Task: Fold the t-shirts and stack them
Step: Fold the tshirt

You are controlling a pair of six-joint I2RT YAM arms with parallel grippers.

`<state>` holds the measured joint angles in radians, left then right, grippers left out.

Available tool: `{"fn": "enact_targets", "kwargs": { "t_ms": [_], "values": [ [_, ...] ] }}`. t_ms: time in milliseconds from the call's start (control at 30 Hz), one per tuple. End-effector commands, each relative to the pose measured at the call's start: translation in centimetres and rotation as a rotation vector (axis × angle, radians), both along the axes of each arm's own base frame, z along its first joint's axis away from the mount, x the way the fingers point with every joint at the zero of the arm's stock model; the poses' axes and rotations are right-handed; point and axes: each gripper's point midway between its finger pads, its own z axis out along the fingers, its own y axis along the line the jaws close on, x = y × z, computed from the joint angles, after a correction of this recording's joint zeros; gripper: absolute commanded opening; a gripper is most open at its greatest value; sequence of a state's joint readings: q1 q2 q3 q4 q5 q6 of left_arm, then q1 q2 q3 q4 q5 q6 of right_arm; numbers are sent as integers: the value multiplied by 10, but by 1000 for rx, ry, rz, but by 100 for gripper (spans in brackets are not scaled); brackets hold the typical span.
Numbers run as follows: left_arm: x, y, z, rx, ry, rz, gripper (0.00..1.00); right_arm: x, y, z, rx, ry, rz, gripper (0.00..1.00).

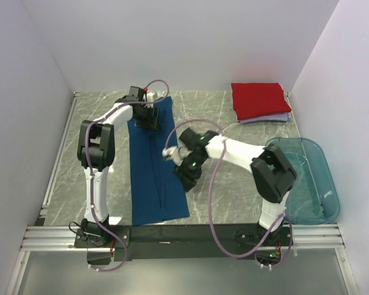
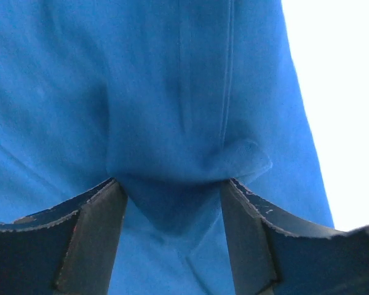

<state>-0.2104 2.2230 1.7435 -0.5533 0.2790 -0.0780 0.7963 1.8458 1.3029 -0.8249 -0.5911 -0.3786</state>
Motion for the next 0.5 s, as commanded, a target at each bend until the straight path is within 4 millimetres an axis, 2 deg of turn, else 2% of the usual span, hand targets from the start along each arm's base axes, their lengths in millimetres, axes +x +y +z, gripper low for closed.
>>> {"fn": "enact_targets", "kwargs": {
  "t_ms": [0,100,133,167,300,333,367,400,467],
  "values": [
    [29,-11,-5,1,-49,24,66,29,-19,24,41,-30,-103,53],
    [44,-22,-20,-6,-42,25,64,39,-32,22,24,-33,-144,53],
    [45,-26,-35,-4,-21,23,64,44,-37,21,20,-35,-163,53],
    [59,-30,-26,-17,-53,28,63,48,-41,21,15,-43,-176,53],
    [87,-42,-27,-41,-90,41,63,63,-51,21,-3,-50,-211,53],
    [89,-42,-38,-35,-78,46,63,68,-52,23,0,-56,-220,53],
    [100,-43,-26,-38,-117,53,64,72,-55,23,-1,-59,-231,53],
    [104,-43,-25,-36,-132,50,66,75,-57,21,-12,-62,-232,53],
    [109,-45,-13,-39,-171,44,82,82,-57,25,-6,-75,-239,53]
  ]
}}
